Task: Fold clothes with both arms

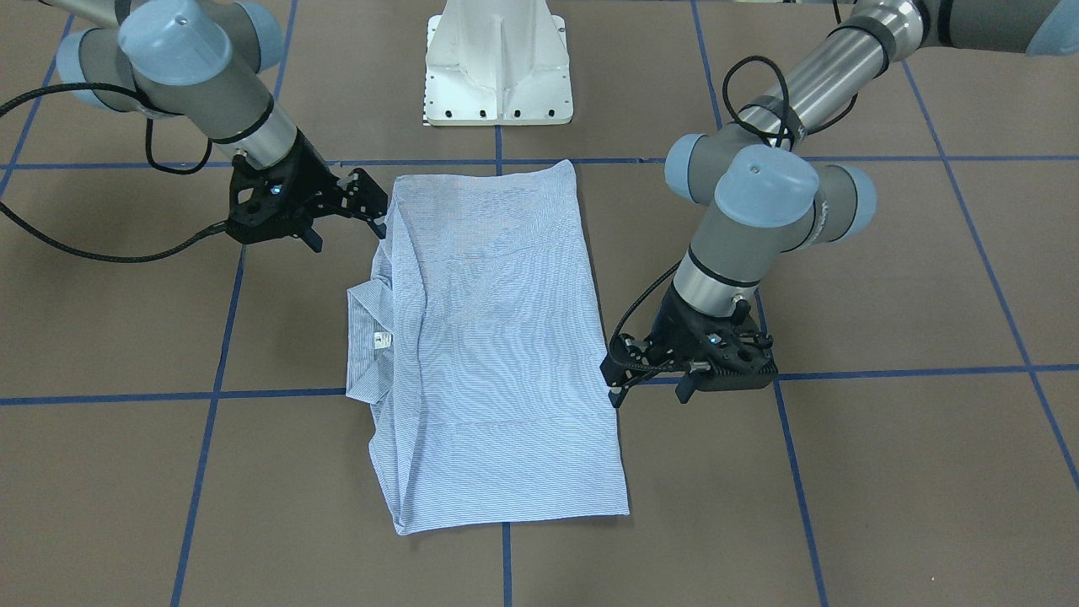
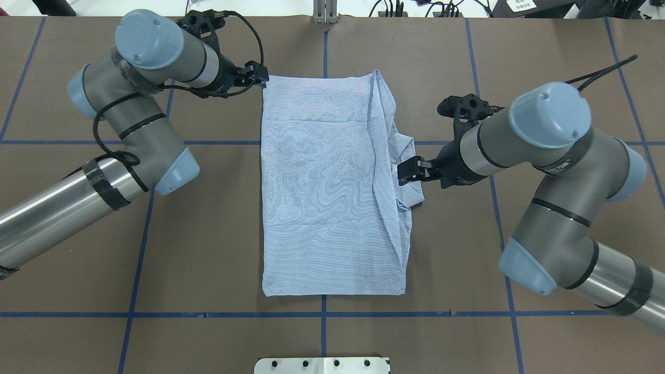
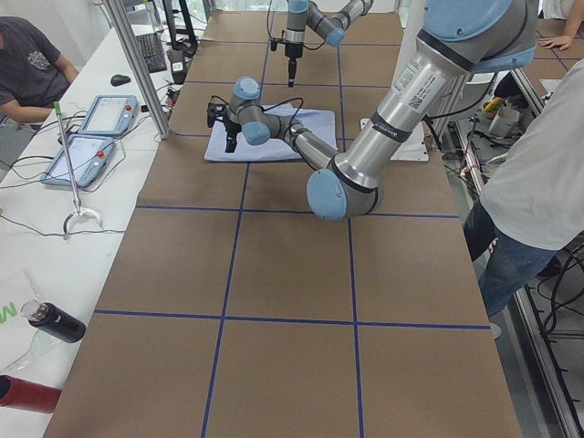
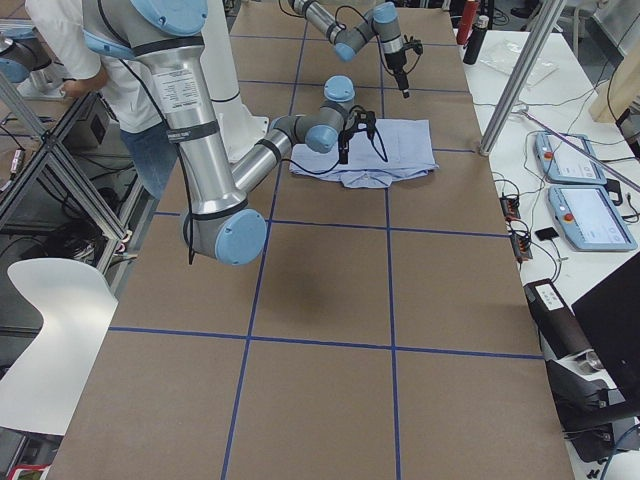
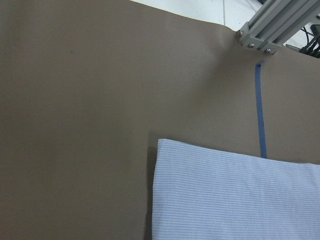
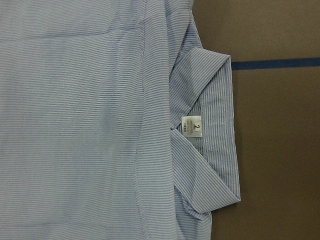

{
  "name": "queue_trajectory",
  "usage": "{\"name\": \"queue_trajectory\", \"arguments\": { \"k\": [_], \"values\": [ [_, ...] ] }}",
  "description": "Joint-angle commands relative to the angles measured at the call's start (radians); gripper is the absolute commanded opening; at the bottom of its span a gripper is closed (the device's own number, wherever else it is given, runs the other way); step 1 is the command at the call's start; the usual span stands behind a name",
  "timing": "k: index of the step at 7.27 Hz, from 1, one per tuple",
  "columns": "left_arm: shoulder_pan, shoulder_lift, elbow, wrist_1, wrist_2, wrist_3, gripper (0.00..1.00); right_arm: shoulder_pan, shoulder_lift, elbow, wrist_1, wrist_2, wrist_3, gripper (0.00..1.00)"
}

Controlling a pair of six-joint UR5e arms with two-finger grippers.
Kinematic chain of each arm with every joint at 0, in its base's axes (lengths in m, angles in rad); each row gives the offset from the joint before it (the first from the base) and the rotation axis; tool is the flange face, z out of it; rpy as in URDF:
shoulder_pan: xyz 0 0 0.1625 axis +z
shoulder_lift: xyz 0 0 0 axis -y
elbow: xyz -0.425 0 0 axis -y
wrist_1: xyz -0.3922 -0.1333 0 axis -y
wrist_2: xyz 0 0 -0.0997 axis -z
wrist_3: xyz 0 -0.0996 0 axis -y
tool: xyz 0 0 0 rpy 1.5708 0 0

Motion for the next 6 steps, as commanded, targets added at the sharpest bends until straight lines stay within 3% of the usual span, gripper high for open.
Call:
{"name": "queue_trajectory", "arguments": {
  "k": [1,4,6],
  "values": [
    [-0.003,0.114,-0.161,0.061,-0.051,0.054,1.0,-0.066,0.122,-0.074,-0.115,-0.113,-0.053,1.0],
    [-0.019,0.12,-0.151,0.049,-0.071,0.059,1.0,-0.081,0.242,-0.275,-0.117,-0.167,-0.109,1.0],
    [-0.02,0.128,-0.134,0.046,-0.073,0.057,1.0,-0.088,0.262,-0.268,-0.251,-0.205,-0.211,1.0]
  ]
}}
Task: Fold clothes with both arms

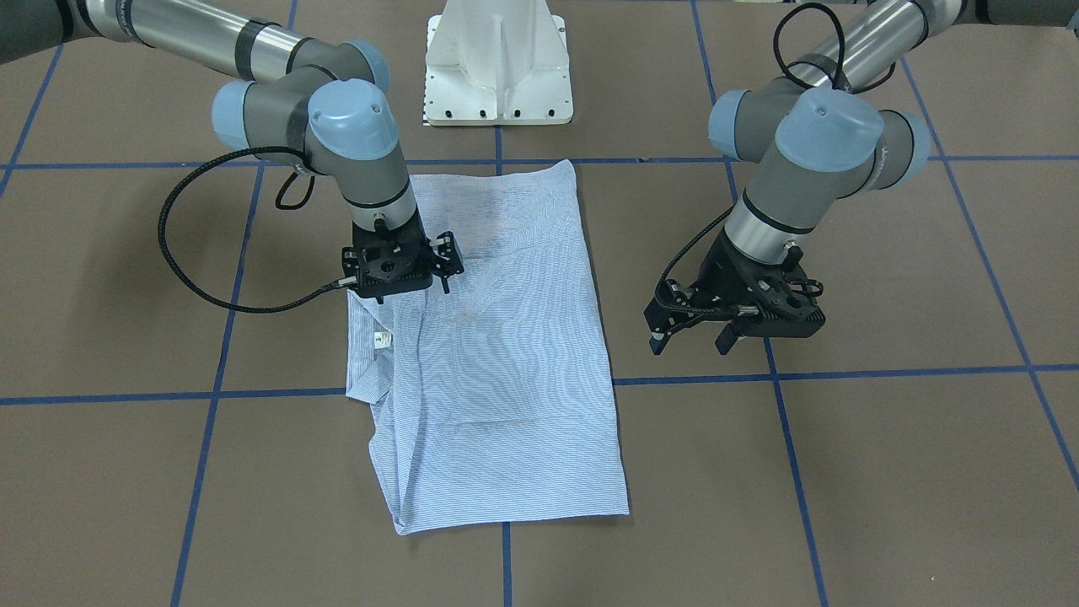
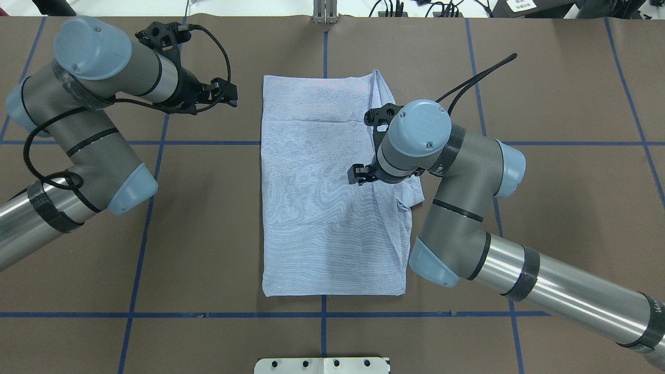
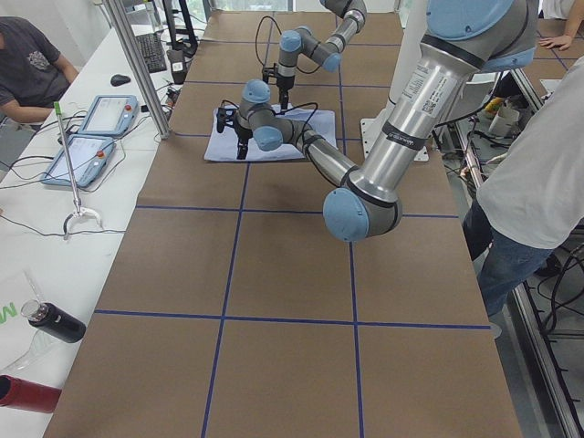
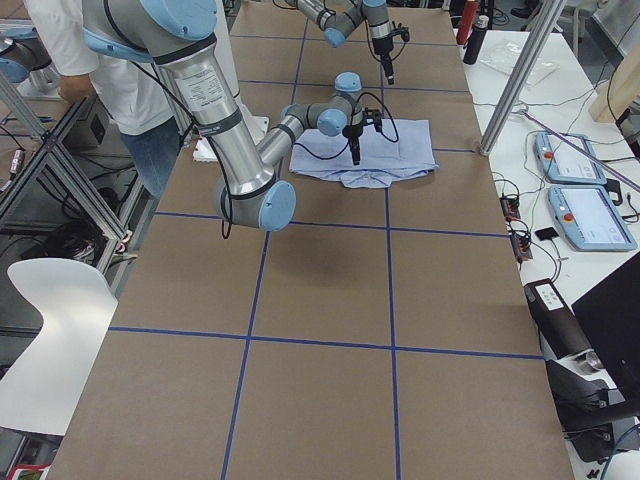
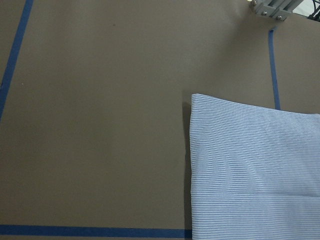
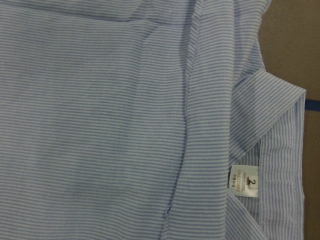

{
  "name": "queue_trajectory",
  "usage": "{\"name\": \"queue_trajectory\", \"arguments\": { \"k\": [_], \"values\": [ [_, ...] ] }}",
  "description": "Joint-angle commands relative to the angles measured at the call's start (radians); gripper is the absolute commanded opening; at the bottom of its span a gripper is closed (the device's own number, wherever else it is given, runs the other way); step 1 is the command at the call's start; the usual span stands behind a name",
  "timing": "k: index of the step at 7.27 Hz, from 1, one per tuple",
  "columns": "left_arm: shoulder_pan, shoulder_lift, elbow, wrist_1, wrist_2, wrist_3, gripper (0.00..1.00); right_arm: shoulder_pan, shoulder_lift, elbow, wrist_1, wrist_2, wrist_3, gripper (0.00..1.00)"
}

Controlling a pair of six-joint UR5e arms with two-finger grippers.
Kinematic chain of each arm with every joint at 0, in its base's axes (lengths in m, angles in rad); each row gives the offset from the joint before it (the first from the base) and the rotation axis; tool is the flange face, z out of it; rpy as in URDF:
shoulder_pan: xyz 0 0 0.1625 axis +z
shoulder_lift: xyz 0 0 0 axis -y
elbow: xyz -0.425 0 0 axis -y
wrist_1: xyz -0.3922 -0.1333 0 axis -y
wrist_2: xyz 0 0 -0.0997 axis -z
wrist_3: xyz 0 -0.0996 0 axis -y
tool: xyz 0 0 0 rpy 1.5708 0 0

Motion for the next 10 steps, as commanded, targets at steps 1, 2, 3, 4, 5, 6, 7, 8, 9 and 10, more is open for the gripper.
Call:
{"name": "queue_trajectory", "arguments": {
  "k": [1,2,3,4,5,6,7,8,9,10],
  "values": [
    [-0.005,0.006,0.01,-0.002,-0.002,-0.002,1.0,-0.003,0.026,0.005,-0.137,-0.035,-0.092,1.0],
    [-0.005,0.006,0.013,-0.003,-0.002,-0.002,1.0,-0.007,0.018,0.002,-0.151,-0.044,-0.132,1.0],
    [-0.005,0.006,0.013,-0.003,-0.002,-0.002,1.0,-0.021,0.024,-0.007,-0.151,-0.047,-0.141,1.0],
    [-0.012,0.006,0.014,-0.003,-0.002,-0.002,1.0,-0.026,0.029,-0.007,-0.15,-0.047,-0.143,1.0],
    [-0.011,0.006,0.014,-0.003,-0.002,-0.002,1.0,-0.035,0.03,-0.012,-0.148,-0.047,-0.143,1.0],
    [-0.009,0.006,0.014,-0.003,-0.003,-0.002,1.0,-0.038,0.03,-0.024,-0.15,-0.047,-0.147,1.0],
    [-0.009,0.006,0.014,-0.003,-0.002,-0.002,1.0,-0.038,0.029,-0.035,-0.15,-0.05,-0.166,1.0],
    [-0.009,0.006,0.013,-0.003,-0.003,-0.002,1.0,-0.038,0.029,-0.05,-0.15,-0.052,-0.167,1.0],
    [-0.009,0.006,0.013,-0.005,-0.03,-0.002,1.0,-0.038,0.029,-0.052,-0.151,-0.052,-0.175,1.0],
    [-0.009,0.006,0.013,-0.005,-0.038,-0.002,1.0,-0.032,0.017,-0.052,-0.151,-0.054,-0.186,1.0]
  ]
}}
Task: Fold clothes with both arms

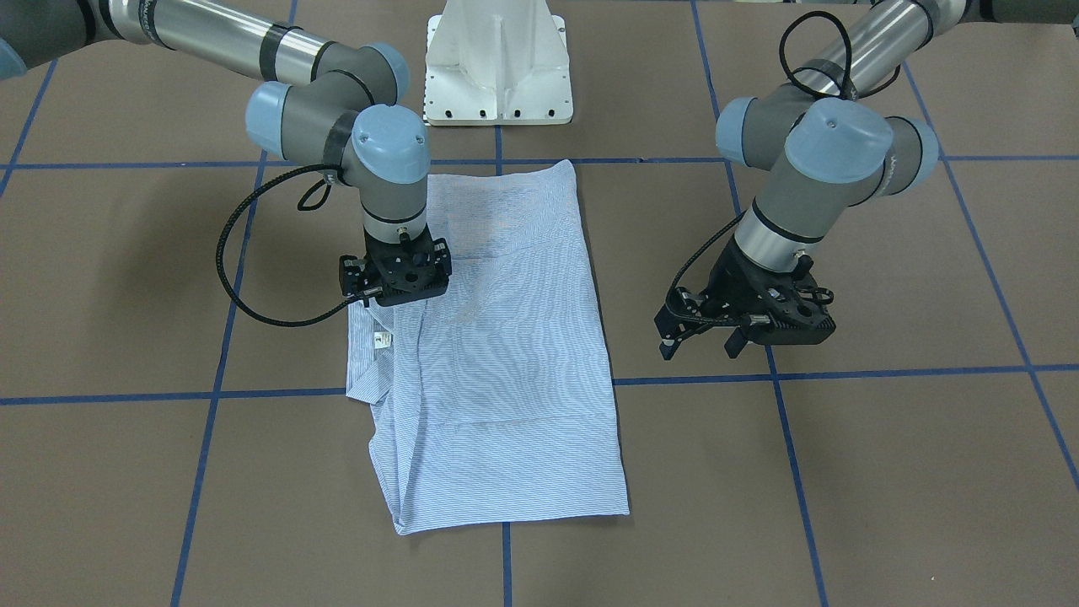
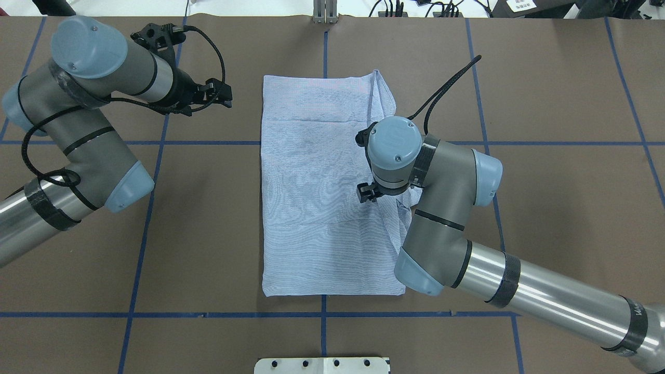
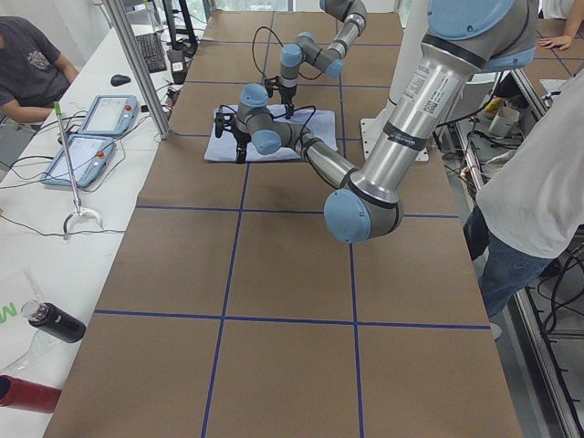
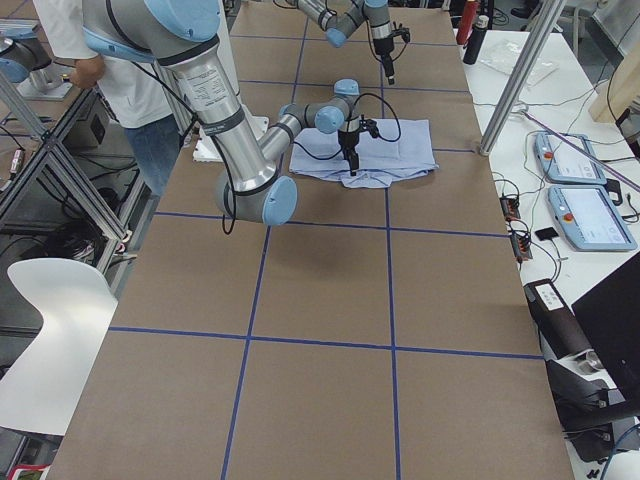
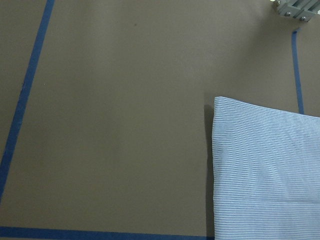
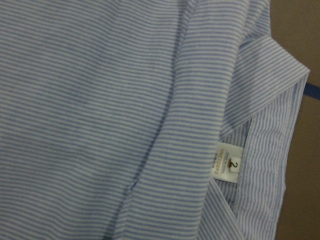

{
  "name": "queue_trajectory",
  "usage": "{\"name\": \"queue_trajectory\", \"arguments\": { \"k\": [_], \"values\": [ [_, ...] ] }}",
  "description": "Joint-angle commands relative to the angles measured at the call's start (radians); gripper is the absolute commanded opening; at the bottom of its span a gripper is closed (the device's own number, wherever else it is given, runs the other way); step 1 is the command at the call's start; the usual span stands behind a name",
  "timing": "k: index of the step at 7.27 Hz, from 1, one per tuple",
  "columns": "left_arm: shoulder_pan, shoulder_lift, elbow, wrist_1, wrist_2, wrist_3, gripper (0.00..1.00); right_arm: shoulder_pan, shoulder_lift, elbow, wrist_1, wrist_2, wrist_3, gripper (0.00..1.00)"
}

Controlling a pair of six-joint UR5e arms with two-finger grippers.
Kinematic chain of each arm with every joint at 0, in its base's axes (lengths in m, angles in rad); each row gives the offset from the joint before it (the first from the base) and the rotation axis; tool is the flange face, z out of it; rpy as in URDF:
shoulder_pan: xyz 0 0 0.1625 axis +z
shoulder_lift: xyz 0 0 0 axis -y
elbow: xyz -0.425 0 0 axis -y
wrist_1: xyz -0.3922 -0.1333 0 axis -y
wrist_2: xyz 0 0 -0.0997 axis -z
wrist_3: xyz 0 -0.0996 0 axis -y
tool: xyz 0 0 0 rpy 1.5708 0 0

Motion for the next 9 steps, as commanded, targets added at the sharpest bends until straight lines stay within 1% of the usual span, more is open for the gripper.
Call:
{"name": "queue_trajectory", "arguments": {
  "k": [1,5,6,7,8,9],
  "values": [
    [0.0,0.0,0.0,-0.001,-0.015,-0.001,1.0,0.037,-0.014,-0.003,-0.002,0.005,-0.033,1.0],
    [0.002,-0.003,-0.005,0.006,-0.027,-0.003,1.0,0.145,-0.092,0.014,-0.013,0.015,-0.18,1.0],
    [0.002,-0.005,-0.006,0.007,-0.027,-0.005,1.0,0.193,-0.094,0.031,-0.013,0.065,-0.213,1.0],
    [0.0,-0.003,-0.011,0.01,-0.027,-0.006,1.0,0.225,-0.104,0.072,-0.011,0.136,-0.213,1.0],
    [0.0,0.003,-0.034,0.012,-0.027,-0.011,1.0,0.232,-0.109,0.124,-0.011,0.182,-0.199,1.0],
    [0.002,0.017,-0.076,0.015,-0.047,-0.032,1.0,0.232,-0.118,0.161,-0.01,0.205,-0.191,1.0]
  ]
}}
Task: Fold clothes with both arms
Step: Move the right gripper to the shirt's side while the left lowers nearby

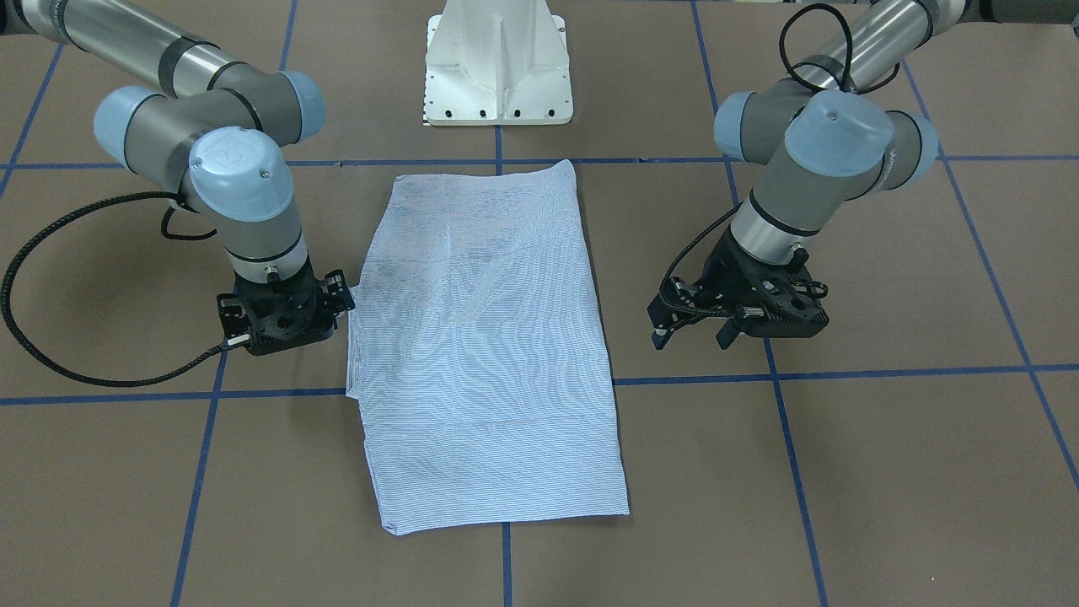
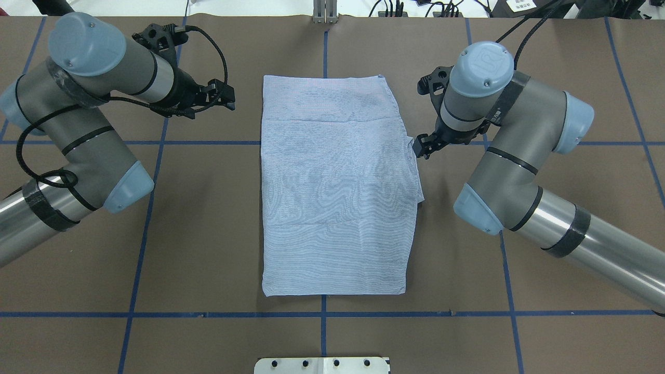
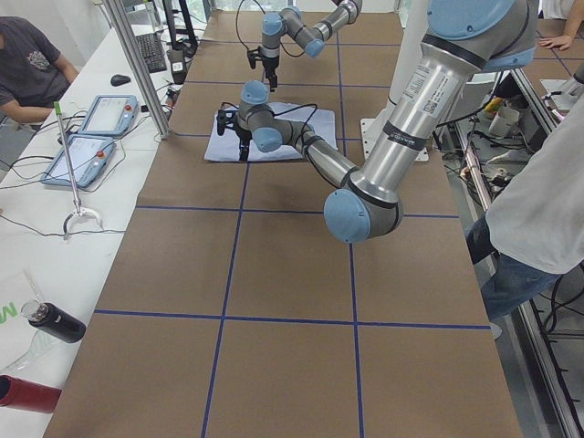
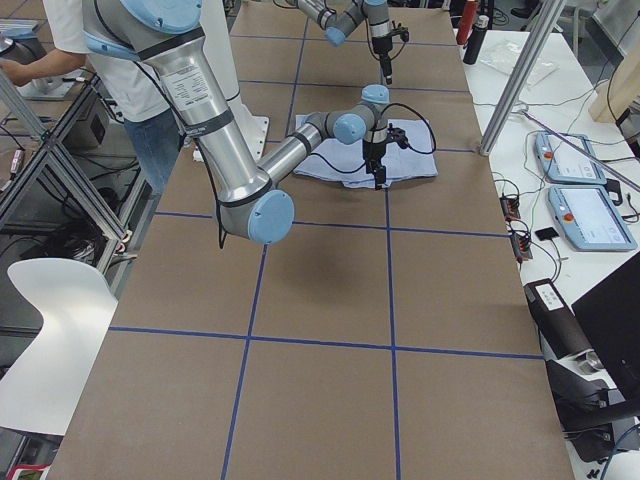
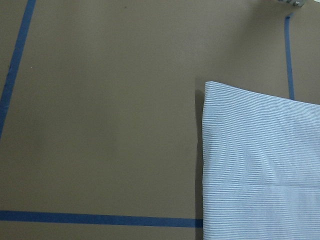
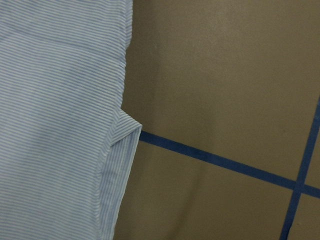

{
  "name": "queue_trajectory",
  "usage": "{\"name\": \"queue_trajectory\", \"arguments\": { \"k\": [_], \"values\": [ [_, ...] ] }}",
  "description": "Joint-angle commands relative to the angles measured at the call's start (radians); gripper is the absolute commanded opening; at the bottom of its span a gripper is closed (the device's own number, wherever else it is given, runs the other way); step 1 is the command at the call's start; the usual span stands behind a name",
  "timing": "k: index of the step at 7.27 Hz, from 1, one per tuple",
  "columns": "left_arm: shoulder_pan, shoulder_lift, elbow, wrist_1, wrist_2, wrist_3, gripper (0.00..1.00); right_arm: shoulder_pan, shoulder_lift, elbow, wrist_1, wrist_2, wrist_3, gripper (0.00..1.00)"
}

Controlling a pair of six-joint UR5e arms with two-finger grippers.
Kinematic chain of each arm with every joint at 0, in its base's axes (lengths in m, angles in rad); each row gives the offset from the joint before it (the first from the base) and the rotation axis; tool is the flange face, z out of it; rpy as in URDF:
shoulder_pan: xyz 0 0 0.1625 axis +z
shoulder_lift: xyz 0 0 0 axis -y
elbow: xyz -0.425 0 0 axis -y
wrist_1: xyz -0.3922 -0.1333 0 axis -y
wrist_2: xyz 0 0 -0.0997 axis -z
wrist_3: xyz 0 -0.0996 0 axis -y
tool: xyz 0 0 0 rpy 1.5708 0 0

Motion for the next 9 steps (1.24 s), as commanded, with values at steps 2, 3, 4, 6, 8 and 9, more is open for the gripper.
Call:
{"name": "queue_trajectory", "arguments": {
  "k": [2,3,4,6,8,9],
  "values": [
    [0.031,0.15,-0.257,0.006,-0.055,-0.065,0.99,0.007,-0.051,0.198,0.007,0.12,0.161,1.0],
    [0.098,0.219,-0.324,-0.003,-0.044,-0.114,0.97,0.005,-0.064,0.267,0.012,0.193,0.282,1.0],
    [0.181,0.223,-0.333,-0.004,-0.015,-0.187,0.94,-0.031,-0.062,0.304,0.014,0.2,0.414,1.0],
    [0.379,0.206,-0.332,-0.018,0.126,-0.359,0.89,-0.094,-0.062,0.34,0.015,0.194,0.539,1.0],
    [0.514,0.186,-0.323,-0.021,0.233,-0.429,0.88,-0.12,-0.062,0.372,0.015,0.182,0.617,1.0],
    [0.573,0.178,-0.314,-0.018,0.256,-0.441,0.83,-0.123,-0.067,0.376,0.014,0.18,0.627,1.0]
  ]
}}
